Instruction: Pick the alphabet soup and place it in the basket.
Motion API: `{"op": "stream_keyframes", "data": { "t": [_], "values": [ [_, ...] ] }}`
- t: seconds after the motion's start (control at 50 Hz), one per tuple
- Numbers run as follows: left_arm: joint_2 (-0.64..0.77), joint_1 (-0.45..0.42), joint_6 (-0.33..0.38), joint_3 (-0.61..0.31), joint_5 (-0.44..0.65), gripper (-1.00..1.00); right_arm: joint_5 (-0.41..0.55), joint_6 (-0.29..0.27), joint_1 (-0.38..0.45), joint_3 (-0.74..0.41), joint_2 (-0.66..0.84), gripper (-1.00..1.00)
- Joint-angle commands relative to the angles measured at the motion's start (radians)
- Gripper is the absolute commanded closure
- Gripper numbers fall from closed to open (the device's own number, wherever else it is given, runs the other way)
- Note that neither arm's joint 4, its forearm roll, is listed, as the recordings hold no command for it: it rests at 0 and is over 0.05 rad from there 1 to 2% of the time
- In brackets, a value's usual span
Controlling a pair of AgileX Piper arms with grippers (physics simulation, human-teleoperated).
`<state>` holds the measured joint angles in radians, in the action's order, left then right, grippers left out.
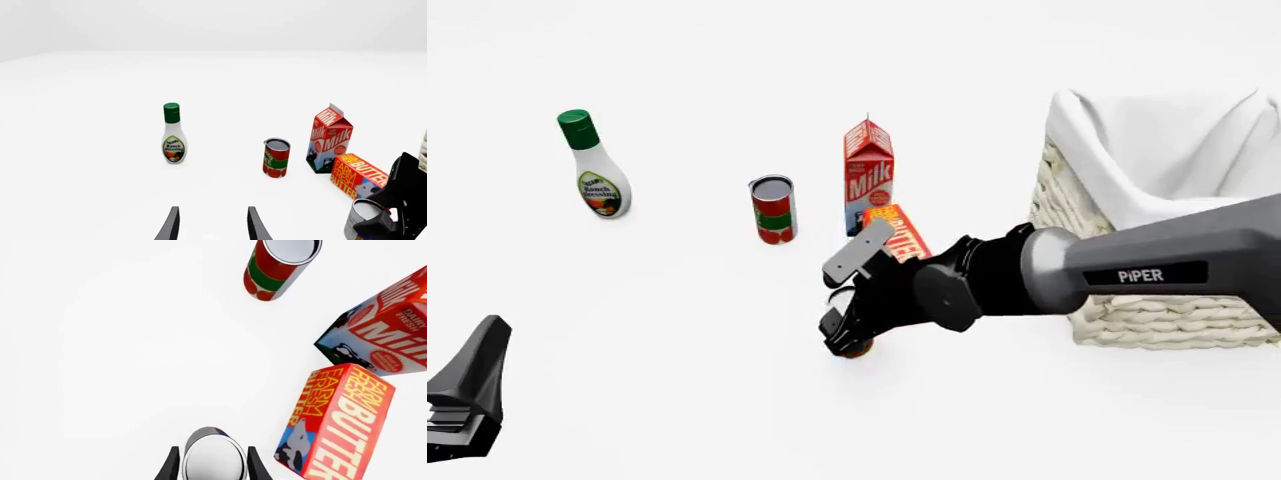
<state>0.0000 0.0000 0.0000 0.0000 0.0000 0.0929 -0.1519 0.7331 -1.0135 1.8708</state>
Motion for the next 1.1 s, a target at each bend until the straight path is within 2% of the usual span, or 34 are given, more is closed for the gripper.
{"op": "stream_keyframes", "data": {
  "t": [0.02,0.38,0.4,0.74,1.1],
  "values": [
    [0.000,0.000,0.000,0.000,0.000,-1.00,-0.011,-0.002,-0.002,0.007,0.004,-1.00],
    [0.000,0.000,0.000,0.000,0.000,-1.00,-0.033,-0.022,-0.014,0.022,-0.011,-1.00],
    [0.000,0.000,0.000,0.000,0.000,-1.00,-0.033,-0.022,-0.017,0.021,-0.012,1.00],
    [0.000,0.000,0.000,0.000,0.000,-1.00,-0.003,-0.014,-0.005,0.005,-0.032,1.00],
    [0.000,0.000,0.000,0.000,0.000,-1.00,0.095,-0.042,-0.023,0.013,-0.205,1.00]
  ]
}}
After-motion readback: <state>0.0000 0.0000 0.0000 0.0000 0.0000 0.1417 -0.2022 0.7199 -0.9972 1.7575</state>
